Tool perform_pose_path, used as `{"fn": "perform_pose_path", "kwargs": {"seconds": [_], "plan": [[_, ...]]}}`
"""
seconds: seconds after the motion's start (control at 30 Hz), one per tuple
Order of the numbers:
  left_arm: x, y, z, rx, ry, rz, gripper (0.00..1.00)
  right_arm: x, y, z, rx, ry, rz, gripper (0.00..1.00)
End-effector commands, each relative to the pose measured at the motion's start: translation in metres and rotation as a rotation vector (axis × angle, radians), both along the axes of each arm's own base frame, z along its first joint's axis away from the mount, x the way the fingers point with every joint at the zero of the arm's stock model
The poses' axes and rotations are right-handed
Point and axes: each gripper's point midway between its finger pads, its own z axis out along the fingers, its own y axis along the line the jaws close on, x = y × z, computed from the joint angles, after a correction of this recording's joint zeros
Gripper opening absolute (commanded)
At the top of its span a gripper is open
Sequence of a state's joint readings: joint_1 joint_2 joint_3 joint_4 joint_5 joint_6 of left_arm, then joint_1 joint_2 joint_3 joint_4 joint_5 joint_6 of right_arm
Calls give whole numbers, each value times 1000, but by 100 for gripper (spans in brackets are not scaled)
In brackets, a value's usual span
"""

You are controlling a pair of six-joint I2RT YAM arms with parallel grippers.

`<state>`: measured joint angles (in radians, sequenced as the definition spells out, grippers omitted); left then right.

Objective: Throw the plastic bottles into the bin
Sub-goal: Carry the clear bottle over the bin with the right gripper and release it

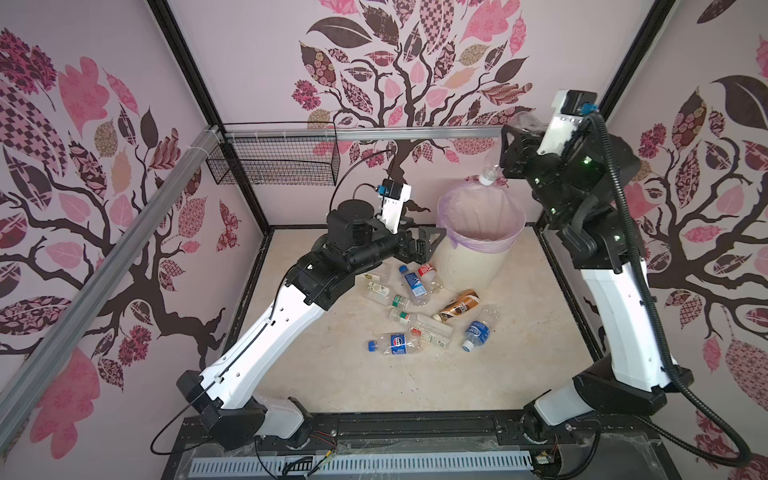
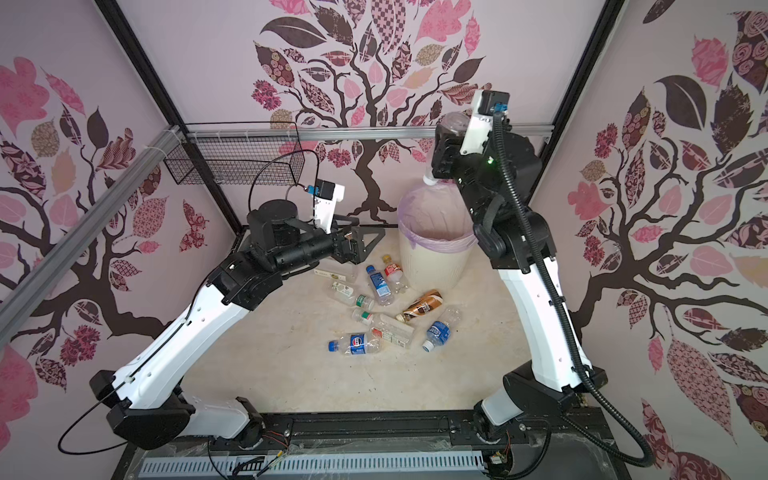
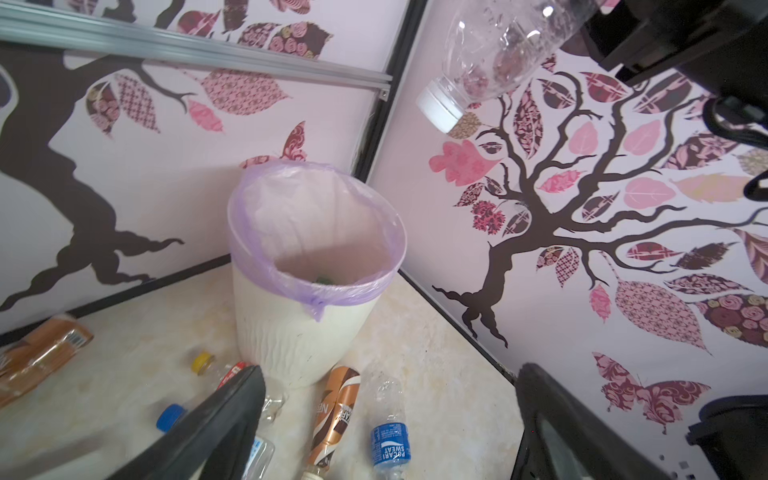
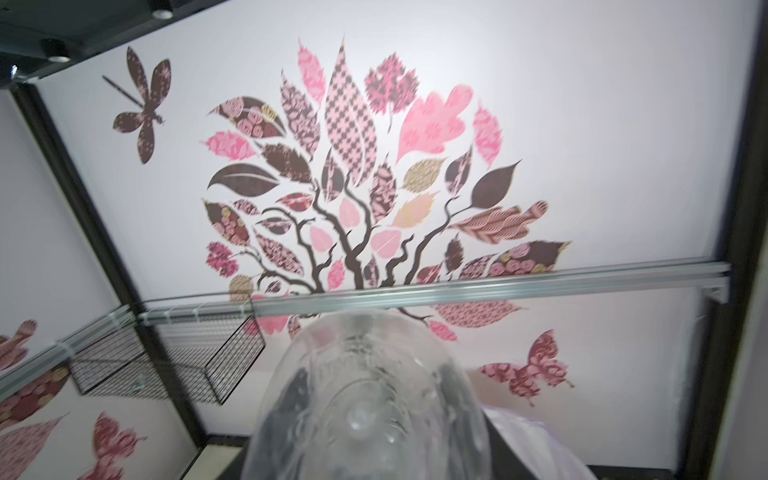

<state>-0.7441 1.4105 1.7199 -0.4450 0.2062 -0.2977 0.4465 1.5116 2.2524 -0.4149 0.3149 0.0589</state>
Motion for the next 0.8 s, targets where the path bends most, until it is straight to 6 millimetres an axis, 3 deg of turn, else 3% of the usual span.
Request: {"fn": "perform_pose_path", "kwargs": {"seconds": [0.0, 0.03, 0.1, 0.2, 0.27, 0.3, 0.37, 0.5, 0.77], "plan": [[-5, -7, 16, 5, -82, -20, 98, -12, -34, 16, -56, -70, -194, 50], [-4, -7, 11, 11, -75, -18, 98, -4, -34, 7, -73, -57, -221, 50], [-2, -8, 1, 21, -61, -9, 98, 28, -28, -31, -120, 25, -246, 54], [2, -9, -12, 32, -29, 2, 98, 89, -13, -122, -176, 233, -230, 66], [3, -8, -19, 48, -9, 11, 98, 109, -9, -161, -204, 335, -242, 83], [4, -7, -21, 59, -6, 16, 98, 110, -8, -164, -200, 346, -239, 91], [6, -4, -26, 72, -8, 35, 98, 104, -3, -156, -184, 307, -193, 99], [10, 4, -32, 75, -12, 89, 98, 97, -2, -137, -168, 278, -169, 99], [10, 5, -51, 97, 53, 96, 98, 93, -1, -138, -175, 292, -159, 100]]}}
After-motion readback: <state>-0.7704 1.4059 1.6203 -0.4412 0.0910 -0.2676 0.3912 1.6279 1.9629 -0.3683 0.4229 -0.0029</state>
